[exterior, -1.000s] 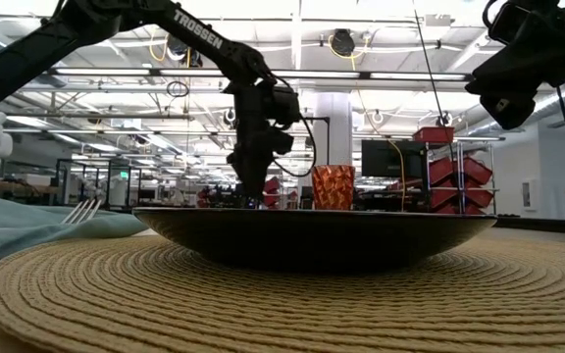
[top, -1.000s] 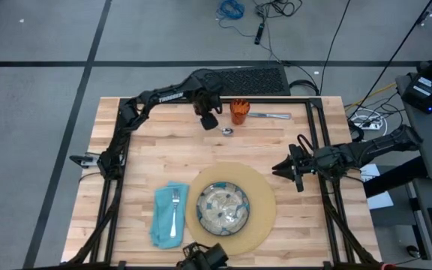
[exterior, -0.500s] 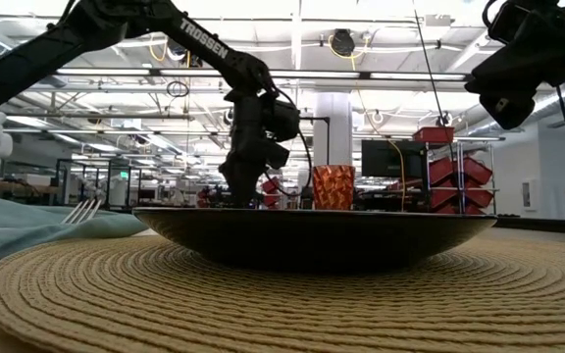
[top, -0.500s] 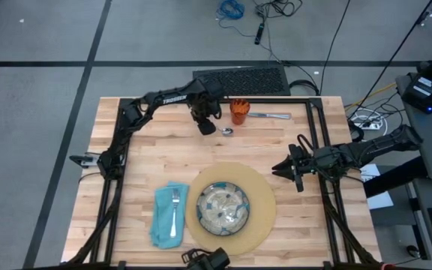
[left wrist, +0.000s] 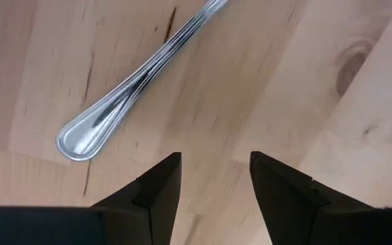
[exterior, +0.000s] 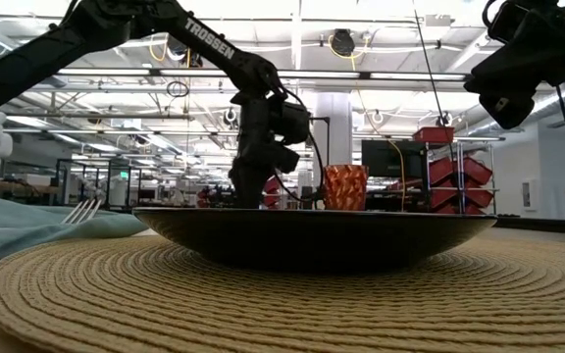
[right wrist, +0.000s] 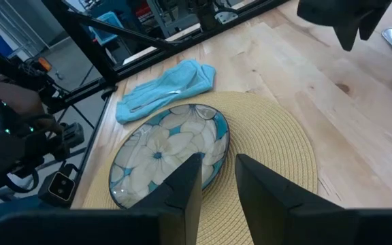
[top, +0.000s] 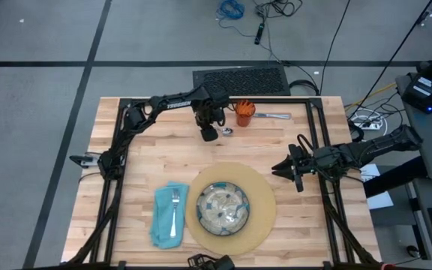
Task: Set table place
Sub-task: Move the silver spoon to the right side of the brown mat
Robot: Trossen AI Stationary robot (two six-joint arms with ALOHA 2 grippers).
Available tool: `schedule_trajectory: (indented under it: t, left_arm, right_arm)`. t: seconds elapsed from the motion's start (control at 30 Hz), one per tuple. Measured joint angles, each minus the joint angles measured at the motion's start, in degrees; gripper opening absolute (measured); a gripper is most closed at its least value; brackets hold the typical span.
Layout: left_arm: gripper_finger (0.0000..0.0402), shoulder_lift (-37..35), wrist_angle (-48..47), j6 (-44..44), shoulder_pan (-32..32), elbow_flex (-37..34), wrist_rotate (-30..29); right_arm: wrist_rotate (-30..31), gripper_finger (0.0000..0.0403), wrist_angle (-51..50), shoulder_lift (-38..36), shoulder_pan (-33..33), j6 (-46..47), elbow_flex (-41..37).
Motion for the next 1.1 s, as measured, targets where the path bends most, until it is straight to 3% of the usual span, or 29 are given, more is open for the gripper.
schedule_trajectory:
  t: [0.27,0.7,1.1]
  left_arm:
    - [0.0161,0.0,2.7,2.3,-0.9,0.0,-0.8]
    - [0.0161,0.0,6.6,9.4,-3.1,0.0,-13.8]
    - [0.0161,2.3,9.1,14.0,-4.0,0.1,-17.4]
  right_arm:
    - [0.0,0.0082,0.1,0.0,0.0,0.5,0.0]
    - [0.0,0.0082,1.9,0.0,0.0,0.5,0.0]
    - [0.0,0.0082,2.1,0.0,0.0,-0.2,0.0]
